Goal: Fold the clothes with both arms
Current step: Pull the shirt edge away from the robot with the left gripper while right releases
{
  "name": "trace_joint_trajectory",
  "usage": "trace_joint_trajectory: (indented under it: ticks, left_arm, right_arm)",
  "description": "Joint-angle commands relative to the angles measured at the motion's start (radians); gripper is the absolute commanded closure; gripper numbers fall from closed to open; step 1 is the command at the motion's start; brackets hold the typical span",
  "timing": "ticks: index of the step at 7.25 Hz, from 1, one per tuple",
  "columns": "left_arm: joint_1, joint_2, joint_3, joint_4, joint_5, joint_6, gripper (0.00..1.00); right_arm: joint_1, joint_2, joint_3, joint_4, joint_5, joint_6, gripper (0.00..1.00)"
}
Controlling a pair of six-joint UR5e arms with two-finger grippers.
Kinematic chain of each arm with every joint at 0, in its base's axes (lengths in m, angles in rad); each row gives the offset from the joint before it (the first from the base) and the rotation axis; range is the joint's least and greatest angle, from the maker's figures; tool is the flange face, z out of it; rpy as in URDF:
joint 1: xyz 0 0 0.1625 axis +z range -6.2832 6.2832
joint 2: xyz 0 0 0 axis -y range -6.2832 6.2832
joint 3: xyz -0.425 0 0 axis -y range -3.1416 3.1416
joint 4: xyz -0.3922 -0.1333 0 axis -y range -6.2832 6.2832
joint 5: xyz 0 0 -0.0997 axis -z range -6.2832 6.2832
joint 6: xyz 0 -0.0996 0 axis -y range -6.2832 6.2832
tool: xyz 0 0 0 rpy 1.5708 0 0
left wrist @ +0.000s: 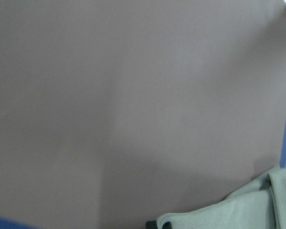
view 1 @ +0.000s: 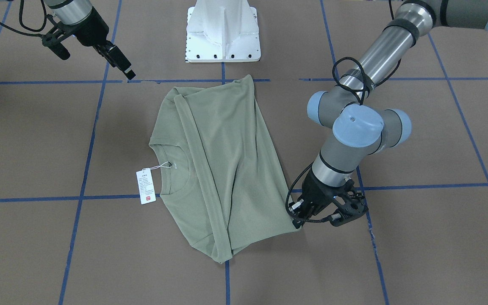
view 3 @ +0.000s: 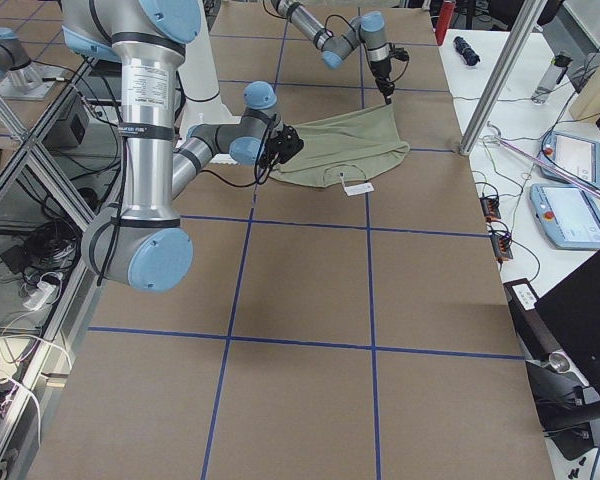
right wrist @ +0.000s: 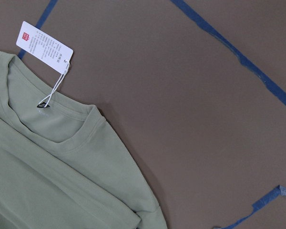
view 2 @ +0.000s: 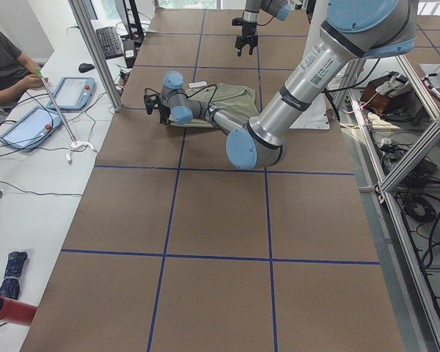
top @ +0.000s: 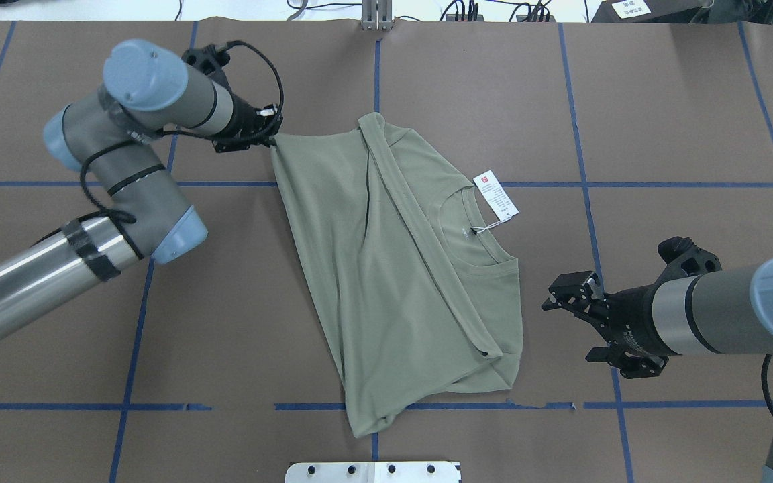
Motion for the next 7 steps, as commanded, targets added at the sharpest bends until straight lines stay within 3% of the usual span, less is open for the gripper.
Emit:
trace_joint_trajectory:
  ticks: [1, 2, 4, 5, 6, 7]
  left_arm:
    - [-0.01, -0.163, 0.281, -0.112, 0.057, 0.004, 1.0]
    - [-0.01, -0.189, 0.342, -0.163, 0.069, 0.004, 1.0]
    - [-0.009, -0.225, 0.371, -0.176, 0.068, 0.003, 1.0]
    - [-0.009, -0.226, 0.375, -0.177, 0.064, 0.006, 1.0]
    - [-0.022, -0.224, 0.364, -0.176, 0.057, 0.031, 0.47]
    - [-0.042, -0.154, 0.239, -0.162, -0.02, 0.032, 0.42]
  right_arm:
    - [0.019, 0.014, -0.009, 0.0, 0.0, -0.001, 0.0]
    - [0.033, 0.06, -0.049, -0.002, -0.001, -0.001, 0.0]
    - [0.064, 0.169, -0.136, -0.035, -0.009, -0.022, 0.0]
    - [0.067, 0.194, -0.137, -0.082, -0.012, -0.086, 0.0]
    - [0.064, 0.226, -0.14, -0.093, -0.012, -0.163, 0.0]
    - [0.056, 0.303, -0.169, -0.163, -0.014, -0.177, 0.0]
